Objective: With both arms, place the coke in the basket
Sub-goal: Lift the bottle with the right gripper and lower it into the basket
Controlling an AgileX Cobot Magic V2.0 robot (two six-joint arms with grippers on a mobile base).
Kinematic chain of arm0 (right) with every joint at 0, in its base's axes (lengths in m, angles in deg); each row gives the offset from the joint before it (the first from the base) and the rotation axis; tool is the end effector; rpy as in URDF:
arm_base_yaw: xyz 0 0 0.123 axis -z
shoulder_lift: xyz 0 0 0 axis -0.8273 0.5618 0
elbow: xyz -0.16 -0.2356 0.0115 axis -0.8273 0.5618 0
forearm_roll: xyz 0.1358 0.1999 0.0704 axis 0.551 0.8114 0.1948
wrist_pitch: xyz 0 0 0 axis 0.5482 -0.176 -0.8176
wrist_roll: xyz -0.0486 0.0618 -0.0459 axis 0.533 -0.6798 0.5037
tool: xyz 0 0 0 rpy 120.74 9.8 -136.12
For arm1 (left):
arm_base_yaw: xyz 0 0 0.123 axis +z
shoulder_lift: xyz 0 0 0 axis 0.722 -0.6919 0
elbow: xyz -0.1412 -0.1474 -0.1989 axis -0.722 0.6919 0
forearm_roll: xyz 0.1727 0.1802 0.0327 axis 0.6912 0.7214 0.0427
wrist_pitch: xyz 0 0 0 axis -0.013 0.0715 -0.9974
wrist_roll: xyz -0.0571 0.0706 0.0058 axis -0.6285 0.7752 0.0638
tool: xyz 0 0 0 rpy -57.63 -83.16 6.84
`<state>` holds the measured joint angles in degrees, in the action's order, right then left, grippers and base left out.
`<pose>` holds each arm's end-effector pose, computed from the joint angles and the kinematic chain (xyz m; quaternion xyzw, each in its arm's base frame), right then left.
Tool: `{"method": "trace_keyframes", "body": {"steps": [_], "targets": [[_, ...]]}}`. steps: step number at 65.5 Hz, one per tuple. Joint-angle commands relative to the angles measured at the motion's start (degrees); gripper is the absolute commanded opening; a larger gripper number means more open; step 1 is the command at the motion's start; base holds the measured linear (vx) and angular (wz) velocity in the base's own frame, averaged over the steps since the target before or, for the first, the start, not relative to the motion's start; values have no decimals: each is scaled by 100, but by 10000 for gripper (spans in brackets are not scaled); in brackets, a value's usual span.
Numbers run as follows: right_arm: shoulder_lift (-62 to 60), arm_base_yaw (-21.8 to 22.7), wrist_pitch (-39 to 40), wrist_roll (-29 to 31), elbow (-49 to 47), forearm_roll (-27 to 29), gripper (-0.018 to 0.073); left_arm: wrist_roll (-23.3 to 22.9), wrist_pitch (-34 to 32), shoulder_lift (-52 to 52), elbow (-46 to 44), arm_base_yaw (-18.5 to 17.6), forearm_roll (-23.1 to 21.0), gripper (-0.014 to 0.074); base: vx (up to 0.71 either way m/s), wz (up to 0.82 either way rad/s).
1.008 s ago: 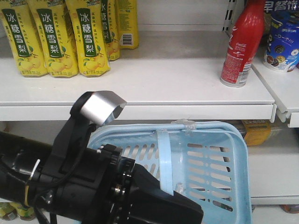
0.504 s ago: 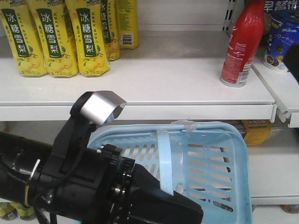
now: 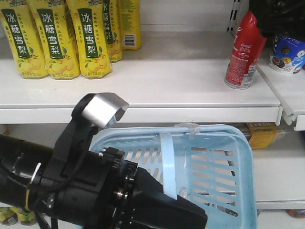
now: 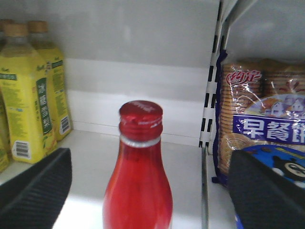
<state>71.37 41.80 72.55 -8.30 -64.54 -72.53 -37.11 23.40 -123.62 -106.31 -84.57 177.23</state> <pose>0.2522 0.0592 0.4320 -0.0763 0.7246 0.0684 0.6816 0.1399 -0.2104 0.3473 0.3585 0.6644 -0.6171 0.2218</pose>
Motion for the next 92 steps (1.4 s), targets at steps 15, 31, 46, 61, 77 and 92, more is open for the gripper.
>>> {"method": "trace_keyframes", "body": {"steps": [15,31,46,61,77,92], "targets": [[484,18,488,28,-552,113,435,35,-52,180,-153,-22,-475,-6,0,0],[115,18,221,65,-552,71,-16,35,-52,180,-153,-22,-475,-6,0,0],[-875,18,-1719,239,-521,89,-10,35,-52,180,-153,-22,-475,-6,0,0],[-1949,-403,-2811,1653,-521,1757,-6,35,-52,180,-153,-22,-475,-6,0,0],[-2023,-1130,-3297,3343,176,4015,-3,35,-52,180,-153,-22,-475,-6,0,0],[-1633,-1623,-2683,4057,1425,4378,-3,35,-52,180,-153,-22,-475,-6,0,0]]}}
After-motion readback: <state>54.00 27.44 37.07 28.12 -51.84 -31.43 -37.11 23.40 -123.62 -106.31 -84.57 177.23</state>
